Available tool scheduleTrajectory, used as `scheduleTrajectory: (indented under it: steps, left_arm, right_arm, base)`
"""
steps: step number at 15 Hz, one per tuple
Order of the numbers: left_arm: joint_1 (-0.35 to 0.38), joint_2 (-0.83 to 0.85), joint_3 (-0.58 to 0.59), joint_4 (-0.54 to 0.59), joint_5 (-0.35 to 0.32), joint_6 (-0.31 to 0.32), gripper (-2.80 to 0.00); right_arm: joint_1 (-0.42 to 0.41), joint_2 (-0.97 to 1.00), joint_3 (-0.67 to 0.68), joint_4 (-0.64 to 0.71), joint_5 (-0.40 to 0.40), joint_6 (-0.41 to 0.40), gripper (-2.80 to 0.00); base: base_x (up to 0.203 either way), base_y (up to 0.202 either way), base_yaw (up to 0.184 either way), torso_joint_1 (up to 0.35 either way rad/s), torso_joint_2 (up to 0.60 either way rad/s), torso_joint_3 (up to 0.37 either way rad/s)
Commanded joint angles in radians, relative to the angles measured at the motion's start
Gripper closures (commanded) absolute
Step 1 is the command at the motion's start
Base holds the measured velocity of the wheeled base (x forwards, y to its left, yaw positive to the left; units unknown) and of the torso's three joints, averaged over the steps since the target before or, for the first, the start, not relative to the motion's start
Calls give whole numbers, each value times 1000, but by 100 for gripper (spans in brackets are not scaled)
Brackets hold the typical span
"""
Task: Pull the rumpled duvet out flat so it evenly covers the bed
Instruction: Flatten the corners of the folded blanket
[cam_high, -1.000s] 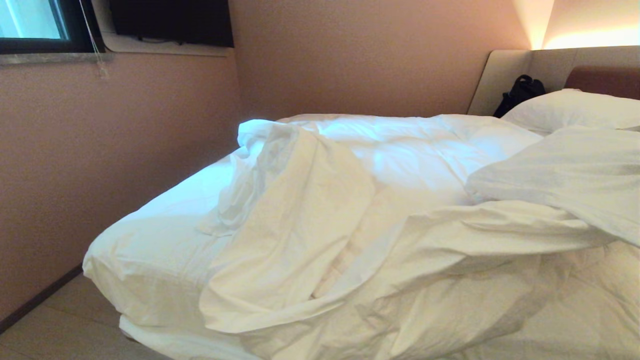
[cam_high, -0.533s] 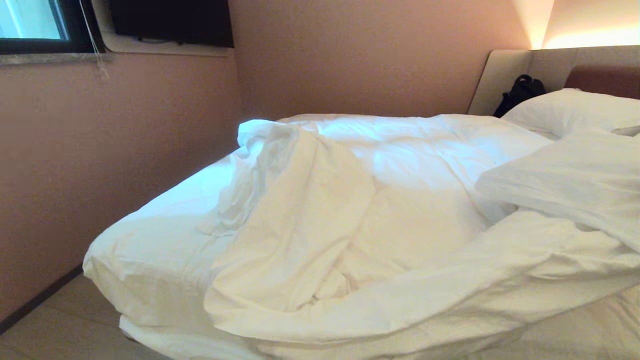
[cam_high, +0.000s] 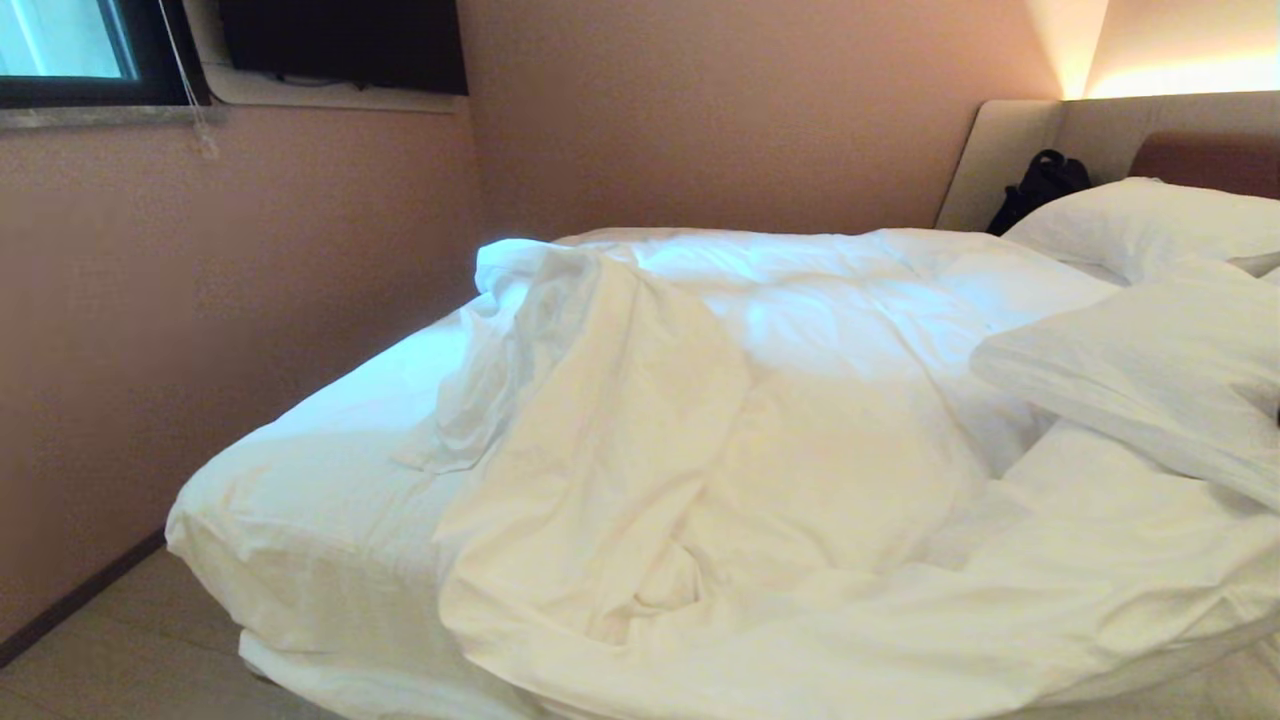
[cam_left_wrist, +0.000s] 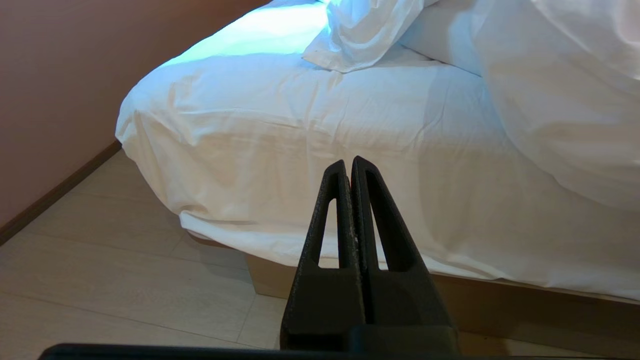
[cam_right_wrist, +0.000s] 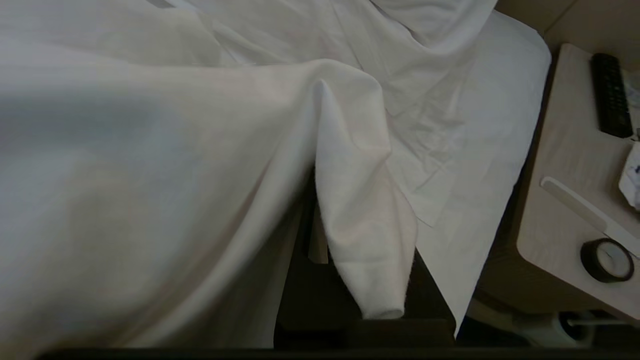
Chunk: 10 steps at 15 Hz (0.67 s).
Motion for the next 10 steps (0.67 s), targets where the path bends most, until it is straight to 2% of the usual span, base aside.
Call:
scheduleTrajectory:
  steps: [1,9,10]
  left_arm:
    - [0,0,0,0,0,0,0]
    - [0,0,0,0,0,0,0]
    - [0,0,0,0,0,0,0]
  right_arm:
    - [0,48,-1,-52,-16,-11,0]
    - [35,82,0,-70,-25,-7,0]
    - [37,86,0,-70,-31,-8,-280]
  base:
    - [0,0,0,0,0,0]
    - [0,0,0,0,0,0]
    - [0,0,0,0,0,0]
